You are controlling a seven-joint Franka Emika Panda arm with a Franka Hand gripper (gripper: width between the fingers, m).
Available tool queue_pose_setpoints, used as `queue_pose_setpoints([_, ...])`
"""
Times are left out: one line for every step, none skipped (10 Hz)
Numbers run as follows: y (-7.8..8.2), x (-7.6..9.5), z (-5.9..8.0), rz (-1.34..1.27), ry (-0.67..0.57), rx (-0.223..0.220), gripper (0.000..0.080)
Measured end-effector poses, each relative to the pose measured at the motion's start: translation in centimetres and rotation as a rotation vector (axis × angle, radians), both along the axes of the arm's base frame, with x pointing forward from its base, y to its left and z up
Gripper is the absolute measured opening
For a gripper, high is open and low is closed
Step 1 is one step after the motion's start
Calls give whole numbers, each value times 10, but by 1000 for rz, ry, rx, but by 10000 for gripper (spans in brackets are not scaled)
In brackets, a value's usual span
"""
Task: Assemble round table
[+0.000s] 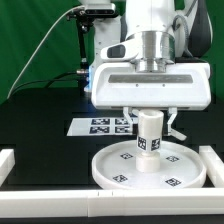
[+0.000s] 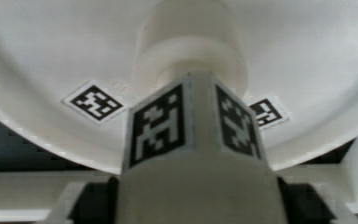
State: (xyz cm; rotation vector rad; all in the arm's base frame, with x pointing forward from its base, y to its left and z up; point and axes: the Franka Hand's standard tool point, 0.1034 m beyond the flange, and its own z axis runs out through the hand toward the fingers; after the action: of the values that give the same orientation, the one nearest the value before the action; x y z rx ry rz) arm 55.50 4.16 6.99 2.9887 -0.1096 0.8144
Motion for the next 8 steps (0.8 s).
queue_pose_setpoints([0, 0, 0, 0, 1, 0, 406])
queue_pose_setpoints([0, 0, 0, 0, 6, 1, 406])
queue_pose_setpoints([0, -2, -2, 1, 19, 2, 477])
queue_pose_setpoints([0, -2, -2, 2, 19, 1, 477])
queue_pose_setpoints([1, -3, -3, 3, 31, 4, 616])
queue_pose_setpoints([3, -5, 2, 4, 63, 17, 640])
queue_pose_setpoints([5, -6, 8, 3, 100, 33, 640])
queue_pose_setpoints([7, -4, 15, 3, 106, 42, 648])
